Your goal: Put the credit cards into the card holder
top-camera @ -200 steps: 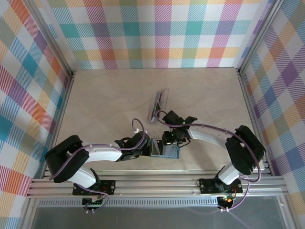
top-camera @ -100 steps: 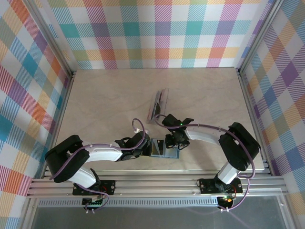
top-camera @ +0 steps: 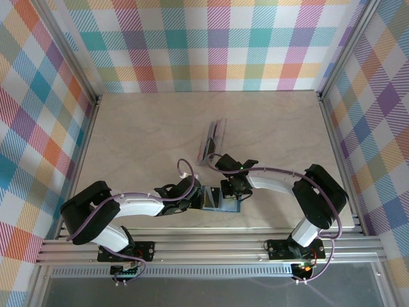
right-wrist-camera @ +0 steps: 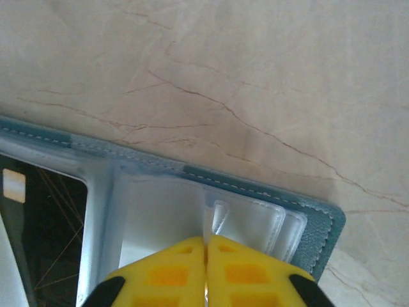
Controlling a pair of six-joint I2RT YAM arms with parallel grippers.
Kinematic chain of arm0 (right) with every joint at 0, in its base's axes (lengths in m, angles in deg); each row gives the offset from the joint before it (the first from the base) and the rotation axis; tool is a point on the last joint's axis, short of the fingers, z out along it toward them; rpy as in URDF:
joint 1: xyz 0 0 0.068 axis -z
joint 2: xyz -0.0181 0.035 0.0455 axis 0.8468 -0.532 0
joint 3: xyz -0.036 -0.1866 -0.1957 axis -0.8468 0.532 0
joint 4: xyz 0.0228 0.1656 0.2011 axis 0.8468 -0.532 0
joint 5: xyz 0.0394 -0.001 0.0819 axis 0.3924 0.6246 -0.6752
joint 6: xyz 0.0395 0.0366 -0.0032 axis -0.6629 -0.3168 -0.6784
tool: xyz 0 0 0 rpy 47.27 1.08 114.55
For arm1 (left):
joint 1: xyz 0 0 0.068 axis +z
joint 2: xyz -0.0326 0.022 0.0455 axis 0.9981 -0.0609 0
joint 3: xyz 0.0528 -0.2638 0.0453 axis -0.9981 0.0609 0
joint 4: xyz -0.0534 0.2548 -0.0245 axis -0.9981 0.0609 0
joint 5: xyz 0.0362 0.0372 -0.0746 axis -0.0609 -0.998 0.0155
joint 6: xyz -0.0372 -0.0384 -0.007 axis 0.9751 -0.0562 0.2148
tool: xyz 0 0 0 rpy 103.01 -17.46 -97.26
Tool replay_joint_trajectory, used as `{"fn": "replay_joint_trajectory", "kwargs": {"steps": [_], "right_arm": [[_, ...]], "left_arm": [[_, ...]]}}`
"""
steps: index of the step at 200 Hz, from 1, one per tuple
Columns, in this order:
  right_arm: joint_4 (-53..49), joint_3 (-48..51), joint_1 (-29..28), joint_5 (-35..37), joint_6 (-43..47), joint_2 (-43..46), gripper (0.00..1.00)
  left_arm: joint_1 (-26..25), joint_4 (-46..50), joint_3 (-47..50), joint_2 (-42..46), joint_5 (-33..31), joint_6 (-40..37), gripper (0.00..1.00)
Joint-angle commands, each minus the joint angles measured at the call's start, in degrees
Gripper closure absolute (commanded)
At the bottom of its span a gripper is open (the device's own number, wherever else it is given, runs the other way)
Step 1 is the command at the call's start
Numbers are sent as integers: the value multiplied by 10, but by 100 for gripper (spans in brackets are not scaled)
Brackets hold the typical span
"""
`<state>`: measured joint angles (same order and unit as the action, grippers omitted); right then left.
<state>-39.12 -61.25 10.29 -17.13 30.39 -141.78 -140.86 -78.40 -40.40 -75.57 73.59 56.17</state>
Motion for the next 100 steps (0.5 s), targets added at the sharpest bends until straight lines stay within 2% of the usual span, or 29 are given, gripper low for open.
{"fn": "replay_joint_trajectory", "kwargs": {"steps": [1,100], "right_arm": [[-7,8,-3,-23,4,-10,100],[-35,-72,-4,-49,30,12,100]], "left_arm": [[-10,2,6,-35,21,1,83],[-10,-14,9,-51,27,8,84]]}}
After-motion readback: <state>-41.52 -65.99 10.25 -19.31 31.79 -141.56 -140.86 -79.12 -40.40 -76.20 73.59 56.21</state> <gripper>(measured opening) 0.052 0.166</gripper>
